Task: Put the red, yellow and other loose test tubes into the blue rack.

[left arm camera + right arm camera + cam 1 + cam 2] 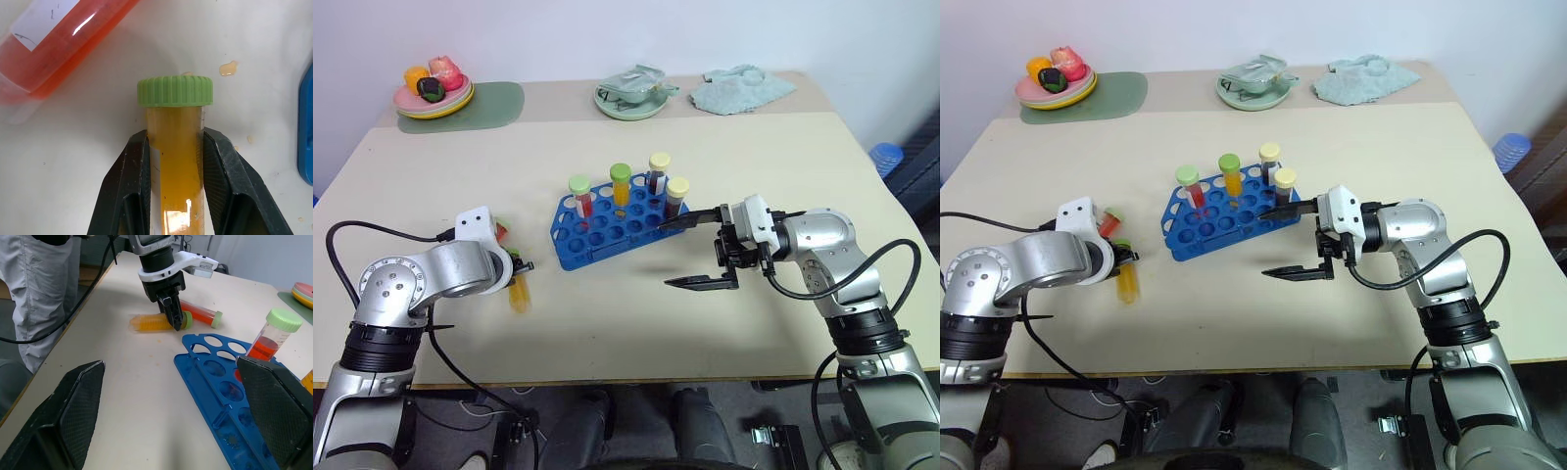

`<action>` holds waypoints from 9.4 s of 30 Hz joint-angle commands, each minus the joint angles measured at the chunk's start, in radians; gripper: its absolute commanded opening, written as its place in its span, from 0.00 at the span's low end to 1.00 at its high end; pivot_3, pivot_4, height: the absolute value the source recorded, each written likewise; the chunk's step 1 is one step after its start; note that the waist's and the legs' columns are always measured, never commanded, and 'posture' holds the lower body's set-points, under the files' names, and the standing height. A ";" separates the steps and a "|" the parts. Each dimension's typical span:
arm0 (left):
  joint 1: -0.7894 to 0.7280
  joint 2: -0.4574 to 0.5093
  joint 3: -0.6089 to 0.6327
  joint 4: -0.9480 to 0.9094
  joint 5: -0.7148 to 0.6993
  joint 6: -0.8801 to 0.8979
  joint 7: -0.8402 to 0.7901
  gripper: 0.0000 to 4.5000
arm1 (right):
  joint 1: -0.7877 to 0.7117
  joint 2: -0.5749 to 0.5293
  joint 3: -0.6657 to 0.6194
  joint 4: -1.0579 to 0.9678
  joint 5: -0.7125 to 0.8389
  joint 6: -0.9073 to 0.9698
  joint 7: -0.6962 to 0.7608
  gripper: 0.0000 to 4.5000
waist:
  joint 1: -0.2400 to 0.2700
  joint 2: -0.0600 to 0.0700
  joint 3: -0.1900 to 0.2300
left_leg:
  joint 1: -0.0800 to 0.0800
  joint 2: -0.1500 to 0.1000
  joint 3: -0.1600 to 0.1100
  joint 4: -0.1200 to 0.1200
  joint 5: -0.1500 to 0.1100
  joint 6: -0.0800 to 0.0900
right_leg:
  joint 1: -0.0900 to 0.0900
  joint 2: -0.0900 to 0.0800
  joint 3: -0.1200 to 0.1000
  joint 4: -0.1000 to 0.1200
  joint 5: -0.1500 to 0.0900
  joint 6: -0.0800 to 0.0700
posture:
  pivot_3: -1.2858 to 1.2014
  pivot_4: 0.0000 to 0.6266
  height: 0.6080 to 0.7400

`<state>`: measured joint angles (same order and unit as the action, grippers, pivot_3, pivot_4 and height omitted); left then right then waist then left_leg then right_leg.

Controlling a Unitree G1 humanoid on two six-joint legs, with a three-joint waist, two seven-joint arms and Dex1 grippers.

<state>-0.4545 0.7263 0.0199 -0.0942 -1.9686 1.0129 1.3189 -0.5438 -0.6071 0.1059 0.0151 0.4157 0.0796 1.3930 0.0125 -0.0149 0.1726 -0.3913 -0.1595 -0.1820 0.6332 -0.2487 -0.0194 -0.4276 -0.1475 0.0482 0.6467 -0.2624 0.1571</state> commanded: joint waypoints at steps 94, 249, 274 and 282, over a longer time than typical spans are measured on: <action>-0.084 -0.603 -0.190 0.432 1.804 -1.327 -1.979 0.19 | 0.787 -0.210 -0.712 -0.711 0.270 0.509 -0.614 0.98 | 0.027 -0.001 0.000 | 0.000 0.000 0.011 0.014 -0.012 0.022 | 0.014 -0.001 0.001 -0.019 0.009 0.011 | 0.52 0.24 1.00; -0.385 -0.301 0.593 -0.258 1.464 0.359 -2.001 0.19 | 0.281 -0.166 -0.284 -0.365 0.138 0.256 -0.411 0.98 | -0.023 -0.004 0.002 | -0.015 0.000 0.009 0.021 -0.008 0.013 | -0.002 -0.002 -0.003 -0.013 0.012 0.012 | 0.52 0.24 1.00; 0.033 -0.528 -0.073 0.085 1.780 -1.089 -2.089 0.19 | 0.607 -0.231 -0.560 -0.566 0.206 0.360 -0.462 0.98 | 0.026 -0.002 0.000 | -0.013 0.000 0.013 0.022 -0.009 0.015 | 0.002 -0.002 -0.001 -0.016 0.014 0.011 | 0.52 0.24 1.00; 0.063 -0.527 -0.101 0.112 1.771 -1.146 -2.084 0.19 | 0.645 -0.271 -0.635 -0.606 0.244 0.410 -0.458 0.98 | 0.027 -0.002 -0.001 | -0.013 0.000 0.013 0.025 -0.010 0.016 | 0.003 -0.002 -0.001 -0.016 0.015 0.012 | 0.52 0.24 1.00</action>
<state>-0.3993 0.1940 -0.0704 0.0328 -0.1872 -0.1116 -0.7638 0.1001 -0.8551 -0.4895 -0.5523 0.6350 0.4847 0.9323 0.0398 -0.0164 0.1719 -0.4044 -0.1593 -0.1687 0.6581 -0.2582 -0.0031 -0.4246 -0.1495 0.0470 0.6311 -0.2476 0.1687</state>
